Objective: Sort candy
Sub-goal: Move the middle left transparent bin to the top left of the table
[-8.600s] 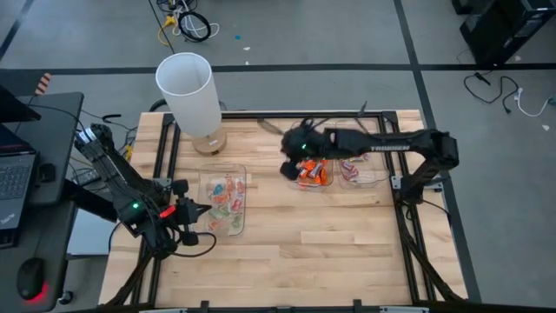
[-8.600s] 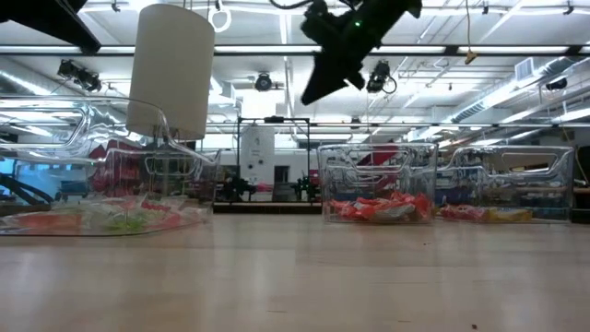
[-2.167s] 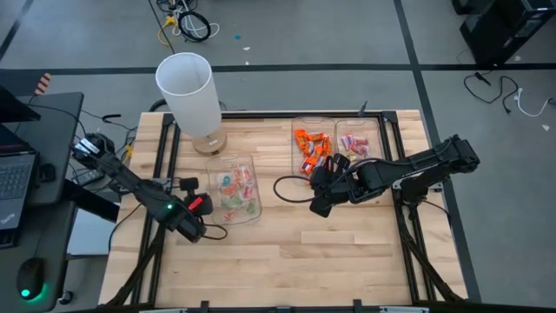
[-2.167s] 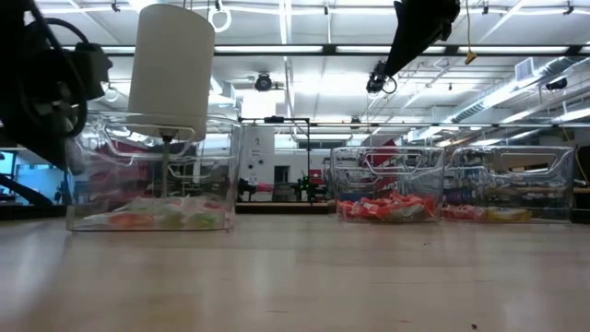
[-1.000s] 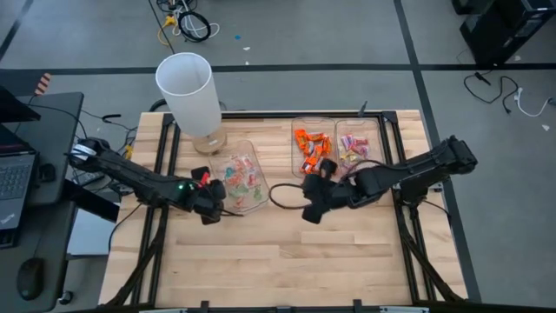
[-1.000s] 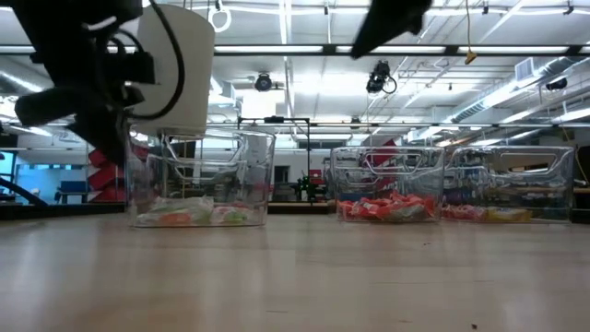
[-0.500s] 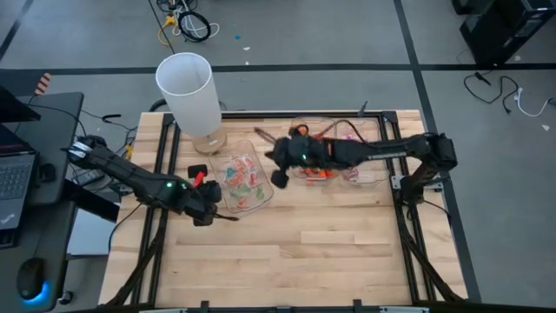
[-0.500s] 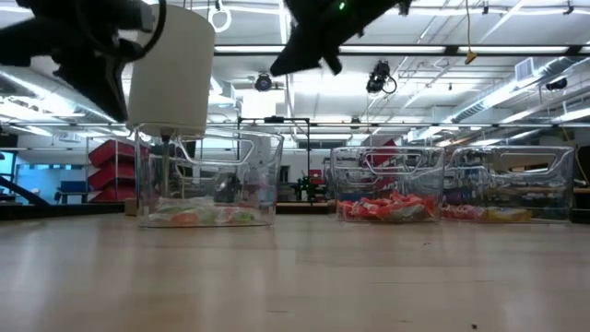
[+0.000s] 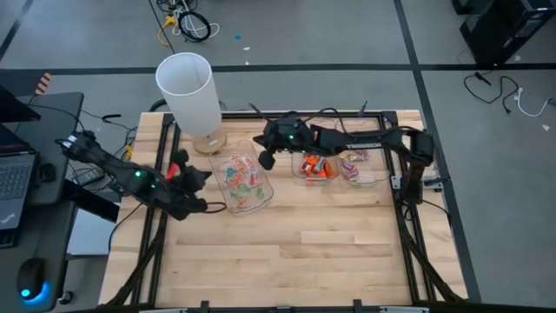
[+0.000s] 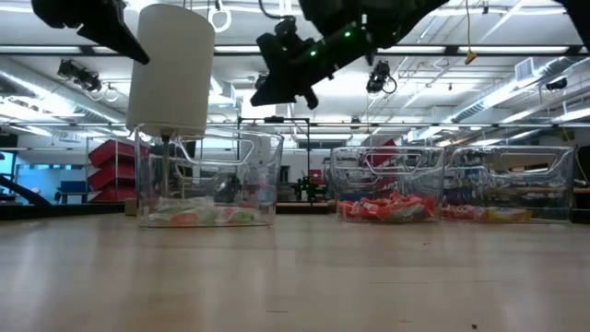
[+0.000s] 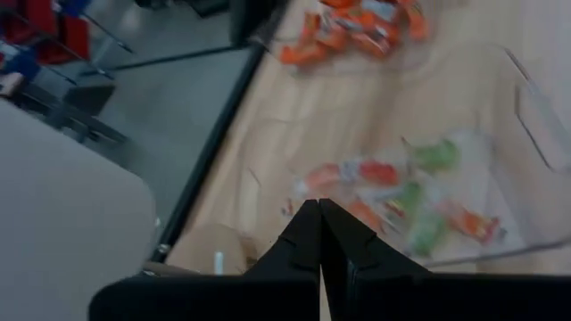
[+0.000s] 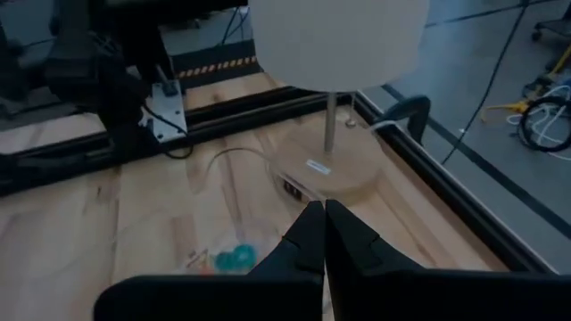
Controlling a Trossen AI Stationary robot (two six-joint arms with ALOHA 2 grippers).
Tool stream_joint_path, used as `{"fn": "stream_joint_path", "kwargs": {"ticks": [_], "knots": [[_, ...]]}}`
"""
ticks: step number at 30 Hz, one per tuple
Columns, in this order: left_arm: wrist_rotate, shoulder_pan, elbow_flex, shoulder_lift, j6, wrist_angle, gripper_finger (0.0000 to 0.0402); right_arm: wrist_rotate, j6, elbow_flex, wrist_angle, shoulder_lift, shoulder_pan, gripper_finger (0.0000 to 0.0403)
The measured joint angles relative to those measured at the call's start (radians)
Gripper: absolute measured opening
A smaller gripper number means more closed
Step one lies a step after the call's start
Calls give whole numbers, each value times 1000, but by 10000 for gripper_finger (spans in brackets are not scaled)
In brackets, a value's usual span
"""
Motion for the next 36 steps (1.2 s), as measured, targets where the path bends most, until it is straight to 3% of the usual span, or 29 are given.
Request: {"fn": "stream_joint_path", "kwargs": {"ticks": [5, 15, 23, 36], "knots": [[-75, -2, 0, -53, 23, -4, 0, -42, -24, 146, -29, 130, -3, 0], [-89, -2, -2, -80, 27, -35, 0, -29, -60, 441, -366, 309, 4, 0], [-89, -2, -3, -80, 20, -52, 0, 37, -40, 440, -402, 320, -2, 0], [-87, -2, -72, -83, -20, -42, 0, 46, -76, 369, -409, 320, -17, 0]]}}
